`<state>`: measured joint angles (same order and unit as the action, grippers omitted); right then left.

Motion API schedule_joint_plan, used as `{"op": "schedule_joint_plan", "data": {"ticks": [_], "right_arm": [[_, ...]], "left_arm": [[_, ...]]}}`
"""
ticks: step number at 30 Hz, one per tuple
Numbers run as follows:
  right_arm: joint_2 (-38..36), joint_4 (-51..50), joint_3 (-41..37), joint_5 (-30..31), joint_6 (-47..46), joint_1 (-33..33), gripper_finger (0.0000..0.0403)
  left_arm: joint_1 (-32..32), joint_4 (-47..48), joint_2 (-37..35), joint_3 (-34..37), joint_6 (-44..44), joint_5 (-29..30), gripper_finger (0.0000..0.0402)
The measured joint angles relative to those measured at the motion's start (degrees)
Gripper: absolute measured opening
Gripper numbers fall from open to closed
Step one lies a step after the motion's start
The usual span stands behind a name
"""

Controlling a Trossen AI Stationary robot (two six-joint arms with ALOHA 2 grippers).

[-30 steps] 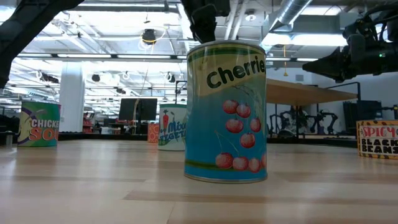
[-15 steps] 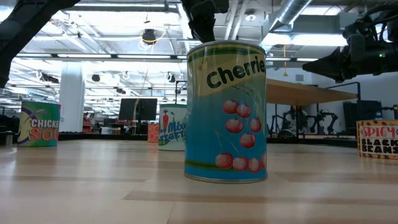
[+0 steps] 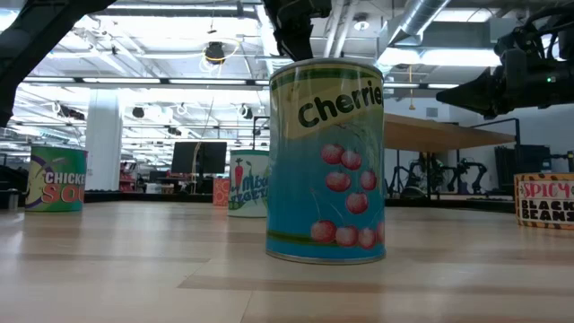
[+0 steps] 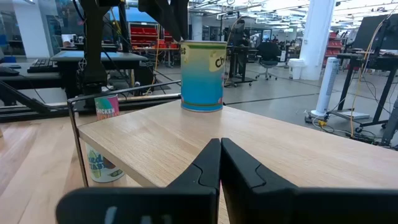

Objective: Pick and place cans onto a shelf
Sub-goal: Put the can of beans on the shelf

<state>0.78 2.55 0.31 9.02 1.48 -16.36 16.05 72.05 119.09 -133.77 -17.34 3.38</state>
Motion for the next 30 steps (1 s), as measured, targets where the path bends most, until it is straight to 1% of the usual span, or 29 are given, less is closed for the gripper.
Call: {"op": "schedule_joint_plan", "data": {"ticks": [6,10,13,16,19,22,26,30], "right_arm": [[0.0,0.0,0.0,0.0,0.0,0.0,0.0033],[0.0,0.0,0.0,0.0,0.0,0.0,0.0033],[0.0,0.0,0.0,0.0,0.0,0.0,0.0033],[0.0,0.0,0.0,0.0,0.0,0.0,0.0033],[0.0,0.0,0.0,0.0,0.0,0.0,0.0033],[0.0,0.0,0.0,0.0,0.0,0.0,0.0033],[0.0,0.0,0.0,0.0,0.0,0.0,0.0033],[0.0,0.0,0.0,0.0,0.0,0.0,0.0033]], "left_arm": [[-0.4,-0.3,0.0,0.0,-0.8,-0.1,0.0056],[-0.8,-2.6,-2.4,-0.8,-2.4,-2.2,0.0064],[-0.8,-3.6,-6.1,-0.8,-1.9,-6.5,0.0065],[-0.7,-3.2,-9.4,2.6,-1.8,-11.5,0.0059],[-1.6,-7.4,-13.7,10.9,-1.9,-12.9,0.0044],[-2.2,-16.0,-20.0,23.6,-1.3,-12.7,0.0025],[-2.6,-32.0,-30.9,44.4,1.2,-11.0,0.0009],[-2.6,-51.1,-43.5,64.5,5.9,-10.6,0.0007]]}}
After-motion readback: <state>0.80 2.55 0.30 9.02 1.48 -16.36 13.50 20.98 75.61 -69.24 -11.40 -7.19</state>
